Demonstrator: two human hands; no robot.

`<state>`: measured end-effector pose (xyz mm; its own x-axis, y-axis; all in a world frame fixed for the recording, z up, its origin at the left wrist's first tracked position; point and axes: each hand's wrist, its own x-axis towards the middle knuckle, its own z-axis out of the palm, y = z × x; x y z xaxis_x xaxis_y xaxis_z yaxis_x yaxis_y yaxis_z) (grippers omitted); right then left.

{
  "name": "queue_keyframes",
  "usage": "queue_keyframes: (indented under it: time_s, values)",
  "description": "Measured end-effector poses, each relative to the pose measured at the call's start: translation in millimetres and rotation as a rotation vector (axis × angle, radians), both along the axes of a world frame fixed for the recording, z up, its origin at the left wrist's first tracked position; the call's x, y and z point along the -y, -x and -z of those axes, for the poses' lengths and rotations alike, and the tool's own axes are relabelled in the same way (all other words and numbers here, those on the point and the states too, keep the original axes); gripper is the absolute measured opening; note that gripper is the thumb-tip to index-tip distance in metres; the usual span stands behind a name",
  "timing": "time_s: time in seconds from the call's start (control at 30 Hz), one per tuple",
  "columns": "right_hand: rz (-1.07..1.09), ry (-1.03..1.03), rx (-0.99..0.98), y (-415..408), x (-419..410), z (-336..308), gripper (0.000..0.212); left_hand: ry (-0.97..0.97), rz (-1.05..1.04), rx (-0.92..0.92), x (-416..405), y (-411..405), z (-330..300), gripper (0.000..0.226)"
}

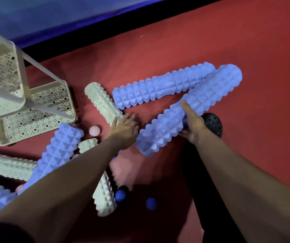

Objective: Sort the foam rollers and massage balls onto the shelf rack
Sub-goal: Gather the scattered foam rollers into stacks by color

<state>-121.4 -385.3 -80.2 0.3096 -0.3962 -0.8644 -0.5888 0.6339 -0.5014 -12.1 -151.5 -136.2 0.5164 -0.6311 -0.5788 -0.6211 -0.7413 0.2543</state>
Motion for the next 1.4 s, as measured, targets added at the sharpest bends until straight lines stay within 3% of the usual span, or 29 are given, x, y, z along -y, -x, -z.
queue_keyframes:
  time_s: [0.1,0.2,0.33,0.5,0.73,0.93,1.03,1.1,1.2,1.4]
  values:
    - [0.04,-0.04,-0.027,2,8,13,0.062,-0.151,0.171,0.044,-7,-6,1,0.045]
    - [0.085,-0.092,-0.043,5,10,28,0.073,-0.215,0.216,0.142,-8,-9,-6,0.044]
    - [0.14,-0.193,0.006,-2,10,40,0.082,-0.247,0.135,0.209,-9,-17,-10,0.039]
    - [0.193,-0.194,0.017,-18,10,50,0.068,-0.275,-0.043,0.15,-9,-33,-12,0.04]
    - [0.203,-0.264,0.08,-41,-10,61,0.07,-0.119,-0.387,0.201,-23,-28,-2,0.043]
    - [0.245,-0.184,0.109,-54,-7,70,0.055,-0.114,-0.339,0.255,-24,-34,9,0.039]
    - [0.223,-0.16,0.076,-54,-5,74,0.049,0.115,-0.42,0.301,-9,-41,2,0.039]
    - [0.212,-0.16,0.075,-53,-4,77,0.046,0.258,-0.354,0.343,11,-51,-5,0.047]
    - [0.218,-0.174,0.106,-51,-4,80,0.045,0.338,-0.291,0.24,47,-77,-7,0.061]
    - [0.272,-0.194,0.176,-54,-10,87,0.046,0.124,-0.35,0.025,90,-106,1,0.061]
